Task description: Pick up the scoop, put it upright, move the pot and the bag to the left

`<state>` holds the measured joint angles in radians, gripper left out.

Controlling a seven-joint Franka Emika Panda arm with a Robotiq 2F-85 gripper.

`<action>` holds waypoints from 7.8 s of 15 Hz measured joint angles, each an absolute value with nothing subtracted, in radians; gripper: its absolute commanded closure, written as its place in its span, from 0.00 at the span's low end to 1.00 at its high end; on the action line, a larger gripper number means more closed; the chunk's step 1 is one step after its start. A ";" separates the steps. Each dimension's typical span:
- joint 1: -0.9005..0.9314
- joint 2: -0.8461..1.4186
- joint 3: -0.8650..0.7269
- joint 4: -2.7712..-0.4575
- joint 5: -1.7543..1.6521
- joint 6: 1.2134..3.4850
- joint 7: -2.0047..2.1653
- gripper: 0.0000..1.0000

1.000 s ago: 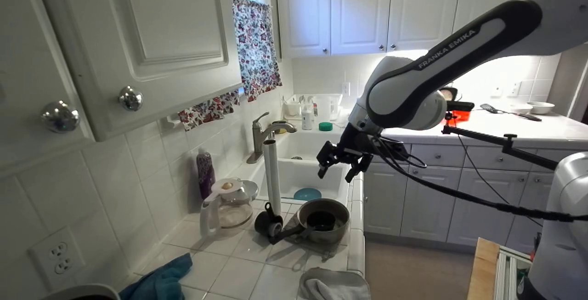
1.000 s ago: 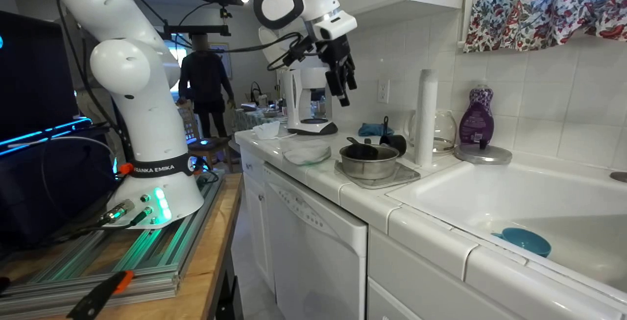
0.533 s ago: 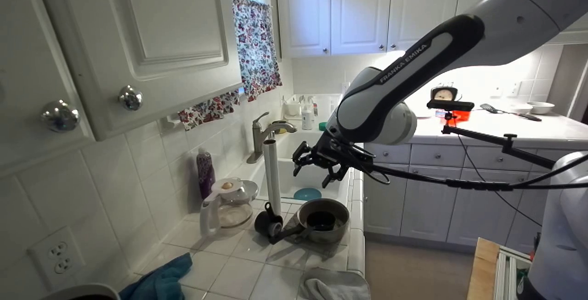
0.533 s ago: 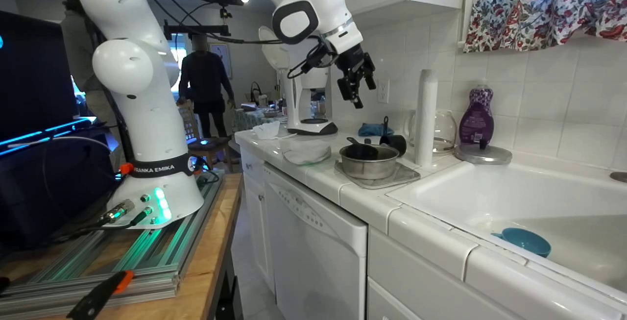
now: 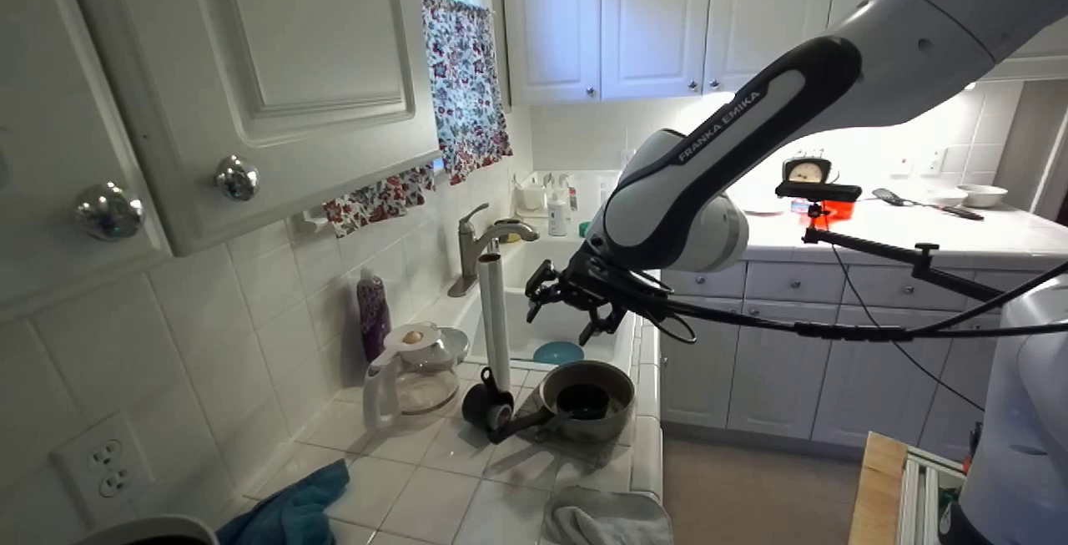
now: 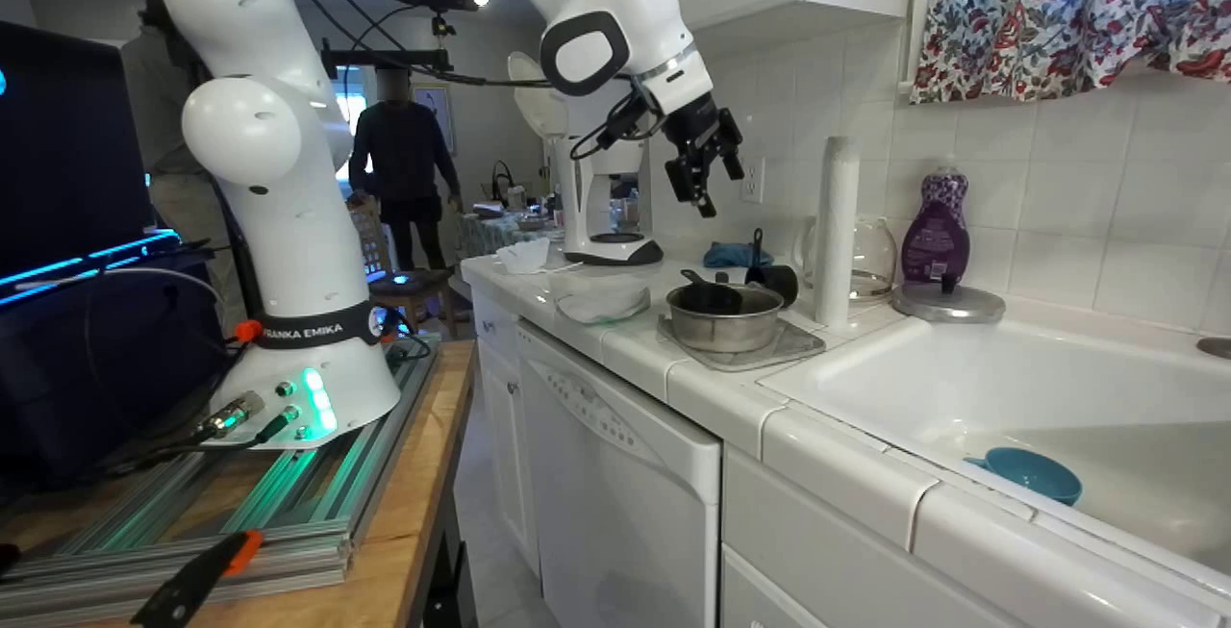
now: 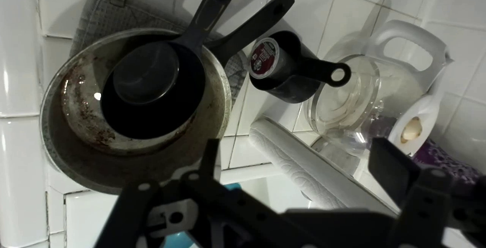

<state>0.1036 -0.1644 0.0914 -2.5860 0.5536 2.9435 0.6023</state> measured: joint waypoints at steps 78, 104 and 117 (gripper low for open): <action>0.121 0.288 0.072 -2.001 0.408 2.366 1.011 0.04; 0.345 0.370 0.090 -2.138 0.086 2.587 0.865 0.00; 0.345 0.353 0.064 -2.223 0.036 2.661 0.870 0.44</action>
